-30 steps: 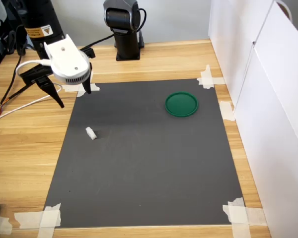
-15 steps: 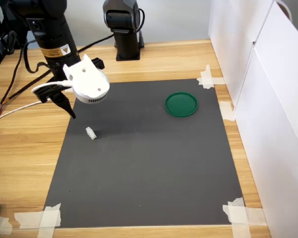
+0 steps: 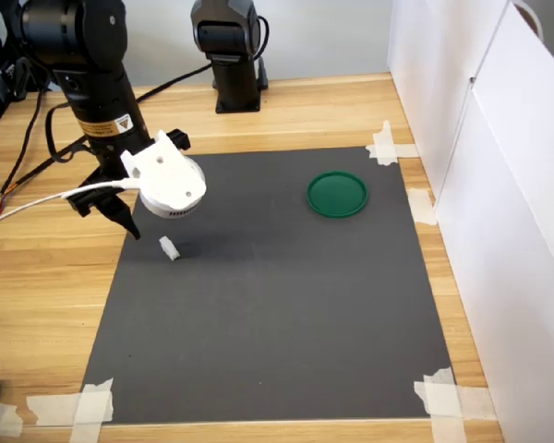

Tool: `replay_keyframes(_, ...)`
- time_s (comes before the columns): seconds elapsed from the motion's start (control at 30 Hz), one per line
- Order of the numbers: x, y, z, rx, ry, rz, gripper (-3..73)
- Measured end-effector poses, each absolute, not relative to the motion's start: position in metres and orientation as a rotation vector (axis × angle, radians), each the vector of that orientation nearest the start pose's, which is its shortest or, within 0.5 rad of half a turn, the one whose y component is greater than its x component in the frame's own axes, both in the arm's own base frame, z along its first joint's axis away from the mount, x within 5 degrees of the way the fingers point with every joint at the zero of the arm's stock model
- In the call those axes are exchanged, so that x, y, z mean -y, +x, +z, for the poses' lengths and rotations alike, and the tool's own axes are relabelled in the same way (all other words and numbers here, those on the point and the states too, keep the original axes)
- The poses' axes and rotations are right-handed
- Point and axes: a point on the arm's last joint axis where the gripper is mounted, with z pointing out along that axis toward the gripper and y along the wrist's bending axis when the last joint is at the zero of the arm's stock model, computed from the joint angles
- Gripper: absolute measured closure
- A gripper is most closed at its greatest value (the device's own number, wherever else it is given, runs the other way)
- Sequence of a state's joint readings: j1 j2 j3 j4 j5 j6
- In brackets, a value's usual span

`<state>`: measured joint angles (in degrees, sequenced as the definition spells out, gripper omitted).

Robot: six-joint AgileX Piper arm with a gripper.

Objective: Grasp a white terminal and put it in the green lid.

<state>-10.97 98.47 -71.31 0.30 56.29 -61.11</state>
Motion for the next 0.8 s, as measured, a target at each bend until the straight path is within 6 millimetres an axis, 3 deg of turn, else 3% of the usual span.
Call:
replay_keyframes(0.37,0.066,0.34,0.227,-2.675,-1.233,-0.202,1.9)
replay_keyframes(0.8,0.066,0.345,0.204,-2.733,-1.24,-0.123,1.9)
